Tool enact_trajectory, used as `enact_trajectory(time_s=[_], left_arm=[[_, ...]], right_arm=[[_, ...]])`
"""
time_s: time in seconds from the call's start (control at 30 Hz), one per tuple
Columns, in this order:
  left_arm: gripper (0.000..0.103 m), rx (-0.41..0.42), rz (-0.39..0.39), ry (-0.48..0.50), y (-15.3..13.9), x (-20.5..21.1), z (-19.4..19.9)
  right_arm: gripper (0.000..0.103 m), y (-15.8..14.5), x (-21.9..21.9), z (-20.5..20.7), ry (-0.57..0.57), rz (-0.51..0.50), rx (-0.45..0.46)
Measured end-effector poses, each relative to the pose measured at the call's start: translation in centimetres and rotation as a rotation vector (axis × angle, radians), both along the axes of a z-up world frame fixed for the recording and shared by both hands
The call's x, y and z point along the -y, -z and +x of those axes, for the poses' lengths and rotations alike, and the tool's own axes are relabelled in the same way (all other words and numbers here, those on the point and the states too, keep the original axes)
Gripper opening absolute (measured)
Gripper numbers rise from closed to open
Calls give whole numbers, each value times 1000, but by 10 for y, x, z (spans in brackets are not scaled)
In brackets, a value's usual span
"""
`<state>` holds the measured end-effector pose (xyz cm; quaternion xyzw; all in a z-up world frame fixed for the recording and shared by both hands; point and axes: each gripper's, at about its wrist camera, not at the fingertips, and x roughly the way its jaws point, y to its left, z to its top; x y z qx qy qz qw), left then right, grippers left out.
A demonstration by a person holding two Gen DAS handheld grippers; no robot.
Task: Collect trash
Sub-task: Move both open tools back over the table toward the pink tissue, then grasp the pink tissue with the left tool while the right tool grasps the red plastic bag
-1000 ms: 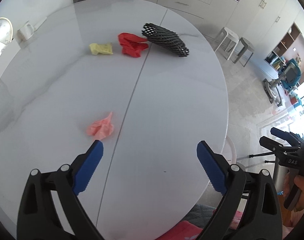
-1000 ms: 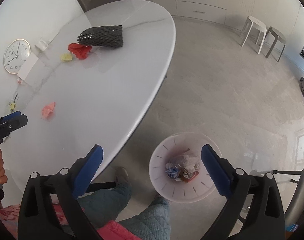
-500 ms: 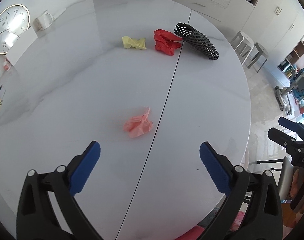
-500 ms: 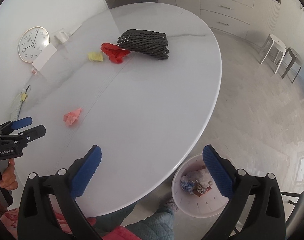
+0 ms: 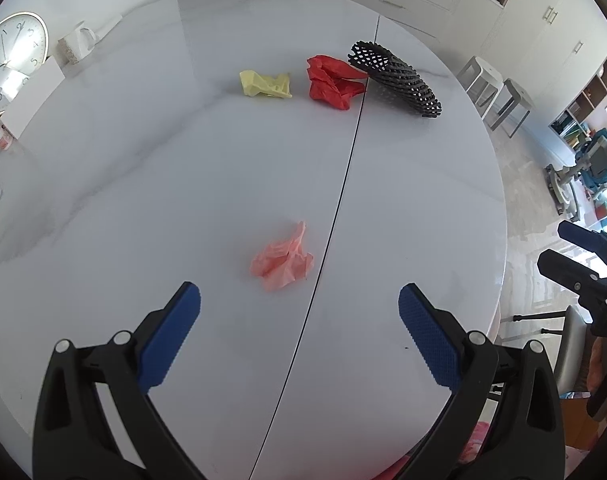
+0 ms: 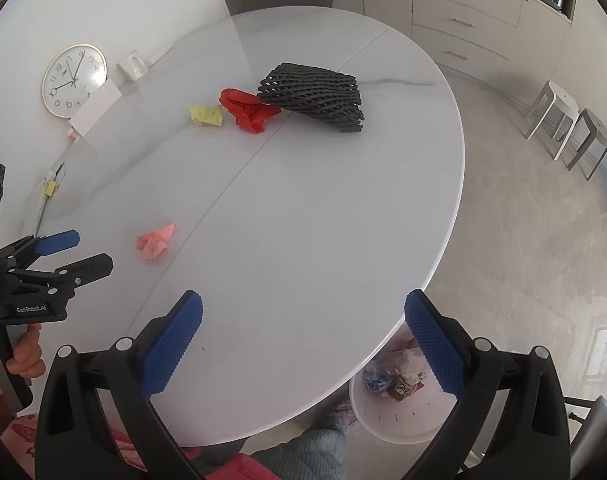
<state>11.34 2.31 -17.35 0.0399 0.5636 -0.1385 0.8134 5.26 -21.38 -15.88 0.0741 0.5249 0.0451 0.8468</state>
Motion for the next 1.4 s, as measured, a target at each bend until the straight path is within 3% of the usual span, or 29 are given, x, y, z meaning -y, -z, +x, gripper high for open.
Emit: enact_trajectory(time_s=[0.27,0.47,0.73,0.97,1.2,1.4], left_arm=[[95,4,25,7,13,0,11],[95,-34,57,-6,42,2,26],[78,-63,93,5,64,8,38],[50,-91,128,28,77,11,38],[46,-82,91,23,71,6,36],[46,-65,42,-20,51,-5,36]], right_arm=[[100,2,-7,13,-26,-3,-13],[100,9,-13,24,-49,-1,-35],[100,13,-17,36,-60,2,-50],[100,17,-18,44,-62,4,-59],[100,19,-21,52,-76,13,-68],[101,14,-37,74,-153,25,-46]])
